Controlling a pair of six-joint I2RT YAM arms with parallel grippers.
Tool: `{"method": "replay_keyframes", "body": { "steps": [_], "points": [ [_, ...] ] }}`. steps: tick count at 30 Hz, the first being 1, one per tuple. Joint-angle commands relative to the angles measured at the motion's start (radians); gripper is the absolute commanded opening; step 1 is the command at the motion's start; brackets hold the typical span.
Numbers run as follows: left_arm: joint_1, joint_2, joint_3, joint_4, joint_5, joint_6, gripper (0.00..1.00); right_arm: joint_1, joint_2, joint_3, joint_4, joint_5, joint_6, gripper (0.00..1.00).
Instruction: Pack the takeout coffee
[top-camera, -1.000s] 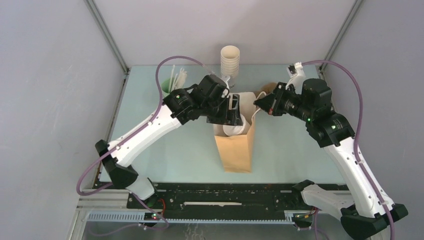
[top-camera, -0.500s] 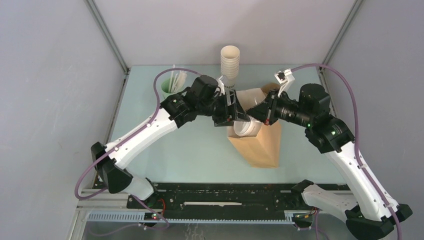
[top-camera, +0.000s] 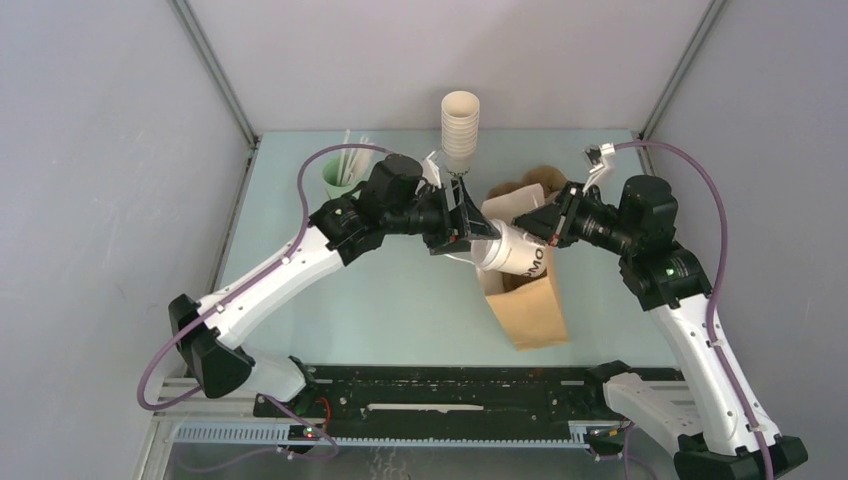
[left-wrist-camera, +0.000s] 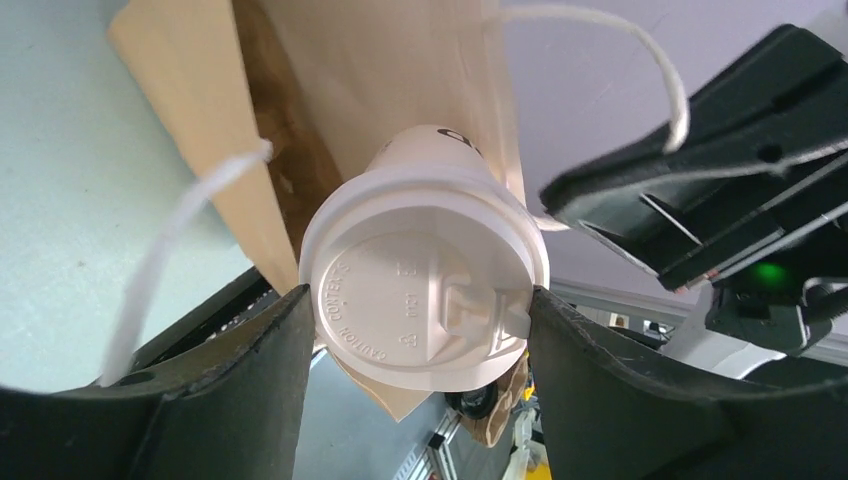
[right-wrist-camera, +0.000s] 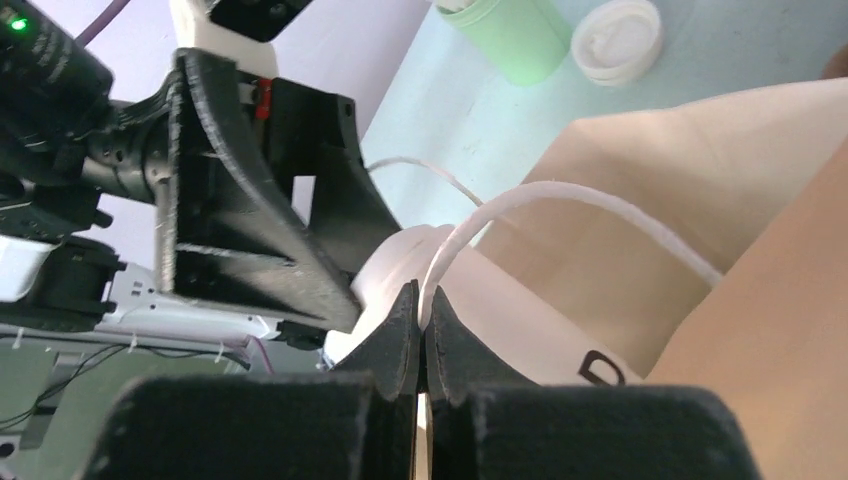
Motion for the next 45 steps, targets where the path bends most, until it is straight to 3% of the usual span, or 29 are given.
{"method": "replay_keyframes", "body": {
  "steps": [1,7,12,16,24,30,35,37,43,45],
  "points": [
    [0.005,0.0,0.081,-0.159,-0.111,0.034,0.06,0.042,-0.028,0.005,0.109,-0.042,0.063,0.0],
    [-0.034,0.121,0.283,-0.294,-0.195,0.125,0.05,0.158,-0.015,0.005,0.124,0.07,0.109,0.0],
    [-0.085,0.135,0.461,-0.426,-0.296,0.222,0.05,0.166,-0.018,0.005,0.086,0.115,0.039,0.0],
    [-0.084,0.064,0.423,-0.426,-0.329,0.249,0.06,0.115,-0.013,0.005,0.05,0.01,-0.099,0.0],
    [-0.073,-0.034,0.382,-0.474,-0.339,0.293,0.06,0.031,0.021,0.038,-0.015,-0.359,-0.431,0.0],
    [-0.07,-0.084,0.363,-0.529,-0.403,0.324,0.05,0.037,0.104,0.049,0.138,-0.555,-0.363,0.0],
    [-0.024,-0.175,0.28,-0.538,-0.461,0.364,0.06,0.086,0.213,0.101,0.209,-0.574,-0.343,0.0],
    [-0.002,-0.217,0.232,-0.538,-0.457,0.376,0.06,0.108,0.277,0.162,0.16,-0.585,-0.365,0.0],
    [0.012,-0.342,0.039,-0.493,-0.394,0.391,0.06,0.194,0.437,0.419,-0.32,-0.582,-0.677,0.0],
    [0.012,-0.383,-0.03,-0.441,-0.343,0.391,0.06,0.206,0.468,0.468,-0.387,-0.594,-0.681,0.0]
  ]
}}
